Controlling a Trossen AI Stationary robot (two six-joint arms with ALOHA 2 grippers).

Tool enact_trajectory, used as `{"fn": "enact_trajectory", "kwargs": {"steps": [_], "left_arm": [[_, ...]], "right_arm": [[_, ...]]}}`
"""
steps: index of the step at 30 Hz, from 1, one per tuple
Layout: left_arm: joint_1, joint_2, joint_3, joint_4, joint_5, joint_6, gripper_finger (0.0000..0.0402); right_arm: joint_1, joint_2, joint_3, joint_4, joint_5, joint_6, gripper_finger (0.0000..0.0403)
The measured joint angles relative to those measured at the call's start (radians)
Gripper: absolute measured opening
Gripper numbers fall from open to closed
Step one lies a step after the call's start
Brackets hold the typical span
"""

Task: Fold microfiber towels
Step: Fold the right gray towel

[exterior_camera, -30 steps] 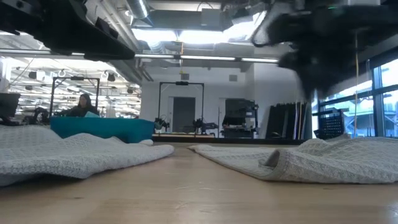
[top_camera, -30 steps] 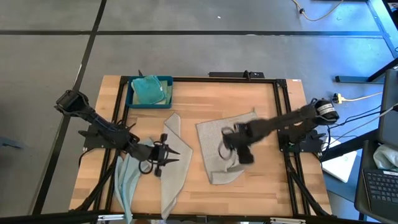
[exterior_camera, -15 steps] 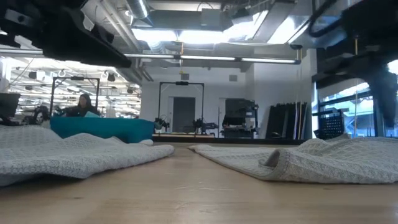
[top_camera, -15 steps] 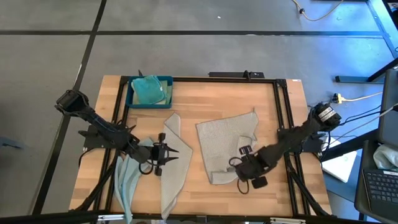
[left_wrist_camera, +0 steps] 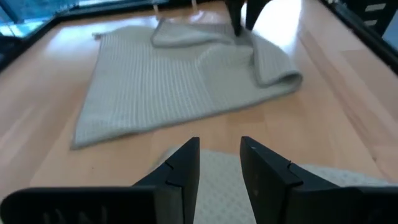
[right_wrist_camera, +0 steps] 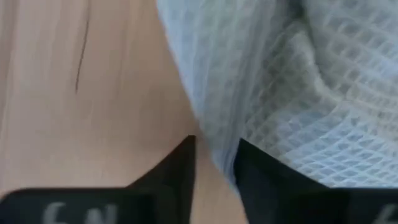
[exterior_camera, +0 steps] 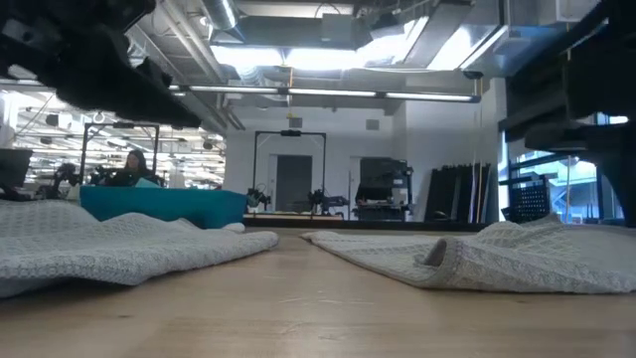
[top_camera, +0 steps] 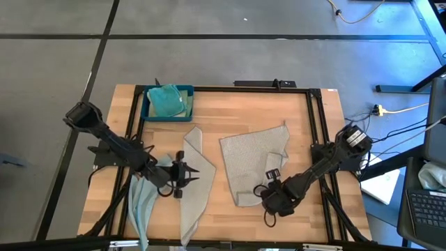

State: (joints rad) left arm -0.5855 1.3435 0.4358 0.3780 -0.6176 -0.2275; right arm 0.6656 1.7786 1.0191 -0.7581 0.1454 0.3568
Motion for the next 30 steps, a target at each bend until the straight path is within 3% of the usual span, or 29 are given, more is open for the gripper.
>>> {"fn": "enact_trajectory", "kwargs": {"steps": [4,9,14,19,25,30], "left_arm": [[-0.034,0.054,0.000,0.007,-0.046,-0.067,0.0108],[-0.062,0.105,0.000,0.079,-0.065,-0.109,0.0108],[-0.088,0.118,0.000,0.142,-0.067,-0.108,0.0108],[-0.099,0.118,0.000,0.151,-0.073,-0.105,0.0108],[-0.099,0.118,0.000,0.153,-0.074,-0.103,0.0108],[-0.098,0.118,0.000,0.152,-0.074,-0.098,0.0108]], "right_arm": [[0.004,0.003,0.071,0.071,0.068,0.123,0.0016],[0.001,0.002,0.151,0.308,0.102,0.191,0.0011],[0.019,0.002,0.154,0.346,0.163,0.292,0.0008],[0.045,0.032,0.121,0.448,0.140,0.316,0.0049],[0.078,0.092,0.121,0.654,0.017,0.257,0.0134],[0.108,0.073,0.122,0.552,0.017,0.284,0.0186]]}}
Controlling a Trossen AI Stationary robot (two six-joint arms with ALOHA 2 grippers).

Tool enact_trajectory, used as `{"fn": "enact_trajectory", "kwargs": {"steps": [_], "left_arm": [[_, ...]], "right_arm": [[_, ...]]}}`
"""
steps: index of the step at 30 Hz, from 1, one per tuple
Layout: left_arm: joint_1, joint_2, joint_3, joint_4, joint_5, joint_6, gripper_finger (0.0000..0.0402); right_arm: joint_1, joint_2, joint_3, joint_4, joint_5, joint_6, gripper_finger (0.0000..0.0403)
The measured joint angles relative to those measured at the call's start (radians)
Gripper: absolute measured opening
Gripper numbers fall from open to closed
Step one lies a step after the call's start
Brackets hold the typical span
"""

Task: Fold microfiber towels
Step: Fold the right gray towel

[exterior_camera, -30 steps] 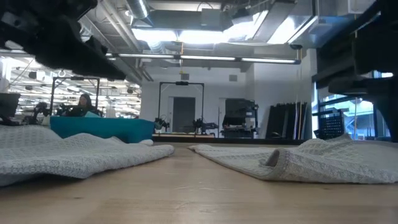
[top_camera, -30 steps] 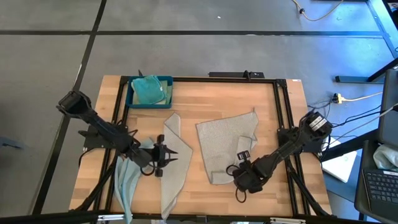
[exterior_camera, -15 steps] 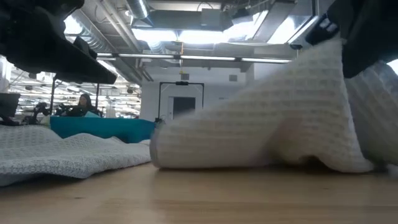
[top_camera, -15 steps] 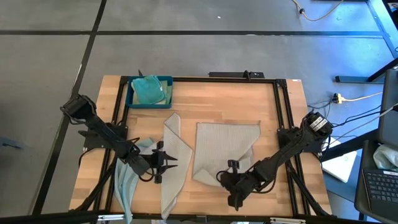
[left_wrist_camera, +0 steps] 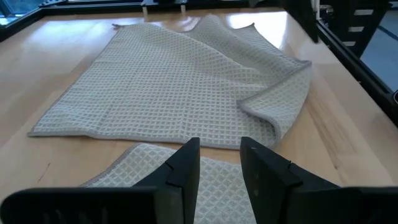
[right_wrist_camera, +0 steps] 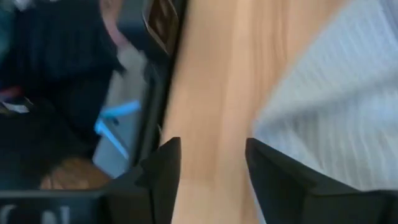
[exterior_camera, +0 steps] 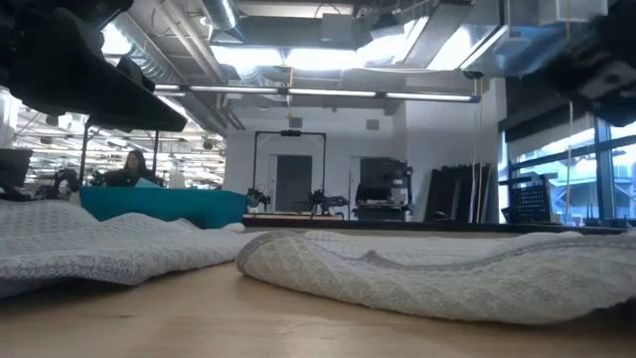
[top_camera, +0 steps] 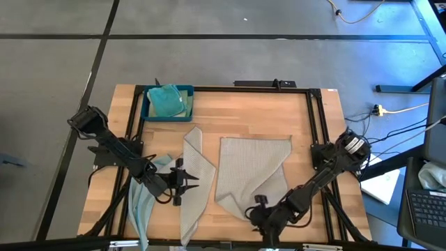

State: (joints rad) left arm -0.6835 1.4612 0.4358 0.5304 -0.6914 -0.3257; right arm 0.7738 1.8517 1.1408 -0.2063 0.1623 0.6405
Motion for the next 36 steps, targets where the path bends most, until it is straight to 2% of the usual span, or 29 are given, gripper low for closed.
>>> {"fn": "enact_trajectory", "kwargs": {"steps": [4,7,9,13,19,23,26,28,32,36], "left_arm": [[0.000,0.000,0.000,0.002,-0.002,0.020,0.0108],[0.000,0.000,0.000,0.004,-0.006,0.022,0.0108],[0.000,0.000,0.000,0.005,-0.006,0.021,0.0108],[0.000,0.000,0.000,0.005,-0.005,0.022,0.0108],[0.000,0.000,0.000,0.005,-0.005,0.021,0.0108],[0.003,0.000,0.000,0.008,-0.009,0.040,0.0108],[0.011,0.000,0.000,0.052,-0.010,0.099,0.0108],[0.021,0.000,0.000,0.123,0.040,0.180,0.0108],[0.054,-0.001,0.004,0.298,0.216,0.339,0.0108],[0.135,-0.001,0.061,0.223,0.318,0.305,0.0109]], "right_arm": [[0.025,-0.028,0.031,-0.275,0.000,0.094,0.0193],[0.051,-0.029,0.046,-0.505,0.001,0.197,0.0184],[0.074,-0.028,0.039,-0.586,0.001,0.282,0.0176],[0.124,-0.023,-0.017,-0.541,-0.004,0.433,0.0160],[0.192,-0.022,-0.092,-0.217,-0.086,0.617,0.0147],[0.236,-0.021,-0.097,-0.069,-0.078,0.699,0.0143],[0.257,-0.021,-0.095,-0.032,-0.038,0.714,0.0142],[0.265,-0.021,-0.093,-0.031,-0.004,0.715,0.0142],[0.266,-0.021,-0.092,-0.038,0.011,0.713,0.0142],[0.266,-0.021,-0.092,-0.079,0.010,0.712,0.0142]]}}
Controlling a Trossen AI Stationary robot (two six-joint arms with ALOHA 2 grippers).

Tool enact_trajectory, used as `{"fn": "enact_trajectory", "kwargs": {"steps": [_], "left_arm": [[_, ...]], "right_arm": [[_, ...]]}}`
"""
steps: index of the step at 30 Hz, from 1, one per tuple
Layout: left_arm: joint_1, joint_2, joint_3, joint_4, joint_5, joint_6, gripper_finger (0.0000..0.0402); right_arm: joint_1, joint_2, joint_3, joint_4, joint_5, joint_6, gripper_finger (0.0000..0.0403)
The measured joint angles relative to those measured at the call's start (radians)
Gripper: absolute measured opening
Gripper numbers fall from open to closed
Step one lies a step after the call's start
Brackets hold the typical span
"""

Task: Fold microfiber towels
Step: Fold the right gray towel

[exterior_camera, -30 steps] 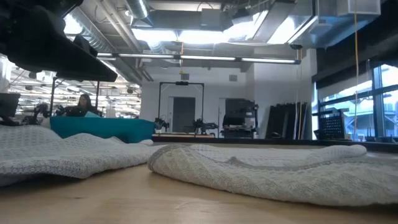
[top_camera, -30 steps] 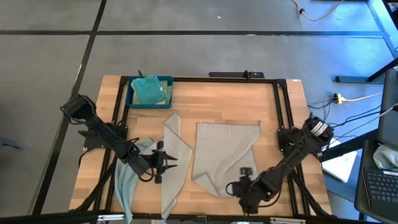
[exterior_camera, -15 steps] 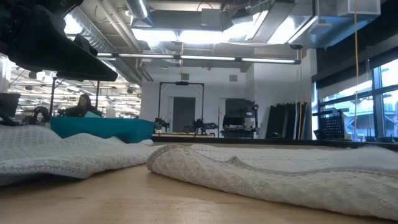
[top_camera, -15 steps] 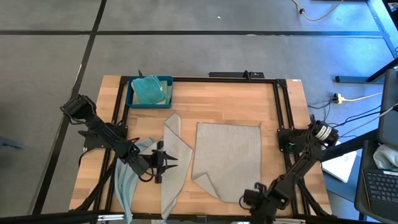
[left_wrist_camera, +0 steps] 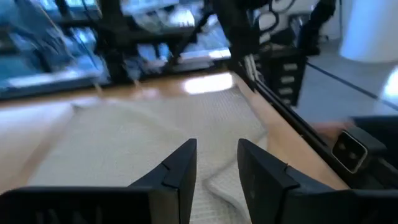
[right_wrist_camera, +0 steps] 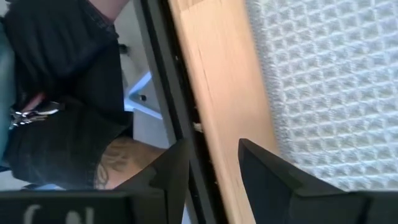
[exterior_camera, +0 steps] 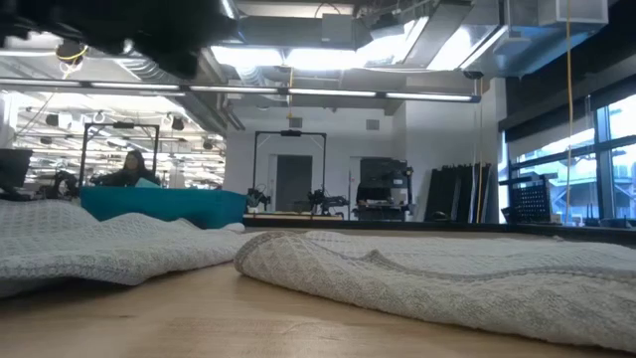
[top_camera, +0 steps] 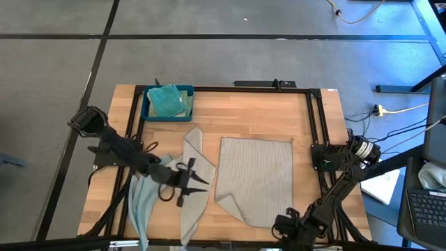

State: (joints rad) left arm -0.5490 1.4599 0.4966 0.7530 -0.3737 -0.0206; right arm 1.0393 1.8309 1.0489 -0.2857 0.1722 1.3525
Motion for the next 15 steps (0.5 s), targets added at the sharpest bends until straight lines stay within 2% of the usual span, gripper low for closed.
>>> {"fn": "enact_trajectory", "kwargs": {"steps": [6,11,13,15], "left_arm": [[0.125,0.067,0.133,-0.196,0.299,-0.018,0.0118],[0.221,0.181,0.300,-0.462,0.585,-0.059,0.0130],[0.253,0.232,0.376,-0.552,0.705,-0.102,0.0137],[0.285,0.285,0.454,-0.650,0.774,-0.134,0.0143]], "right_arm": [[0.000,0.000,0.001,-0.048,-0.070,0.000,0.0142],[0.000,0.000,0.043,-0.146,-0.173,-0.007,0.0142],[0.000,0.000,0.064,-0.213,-0.169,-0.020,0.0142],[0.000,0.000,0.077,-0.257,-0.132,-0.022,0.0142]]}}
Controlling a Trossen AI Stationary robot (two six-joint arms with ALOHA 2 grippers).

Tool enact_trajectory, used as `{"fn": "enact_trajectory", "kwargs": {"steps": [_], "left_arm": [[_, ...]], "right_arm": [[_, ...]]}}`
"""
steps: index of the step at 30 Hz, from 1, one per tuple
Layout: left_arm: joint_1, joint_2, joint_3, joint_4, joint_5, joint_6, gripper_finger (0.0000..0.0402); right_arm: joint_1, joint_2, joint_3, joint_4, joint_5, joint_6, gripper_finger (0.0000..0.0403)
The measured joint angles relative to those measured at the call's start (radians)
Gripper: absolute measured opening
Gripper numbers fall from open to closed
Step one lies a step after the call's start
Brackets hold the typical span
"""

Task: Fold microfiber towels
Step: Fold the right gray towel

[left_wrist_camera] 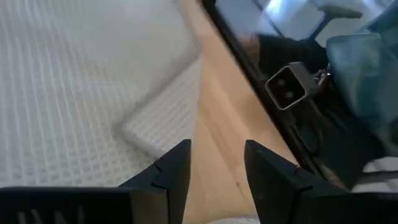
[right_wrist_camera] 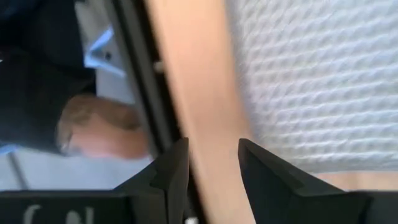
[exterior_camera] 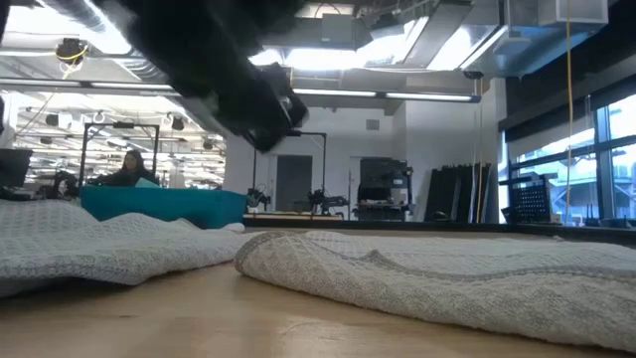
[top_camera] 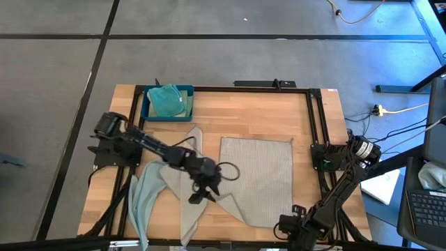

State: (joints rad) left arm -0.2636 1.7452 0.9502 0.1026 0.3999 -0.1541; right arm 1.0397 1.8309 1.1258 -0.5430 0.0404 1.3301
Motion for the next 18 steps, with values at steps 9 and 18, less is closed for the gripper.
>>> {"fn": "enact_trajectory", "kwargs": {"steps": [9,18], "left_arm": [[0.096,0.192,0.202,-0.266,0.245,-0.136,0.0156],[0.101,0.285,0.319,-0.298,0.239,-0.184,0.0154]], "right_arm": [[0.009,0.000,0.004,-0.009,0.161,-0.007,0.0142],[0.051,0.000,0.004,-0.021,0.180,-0.052,0.0142]]}}
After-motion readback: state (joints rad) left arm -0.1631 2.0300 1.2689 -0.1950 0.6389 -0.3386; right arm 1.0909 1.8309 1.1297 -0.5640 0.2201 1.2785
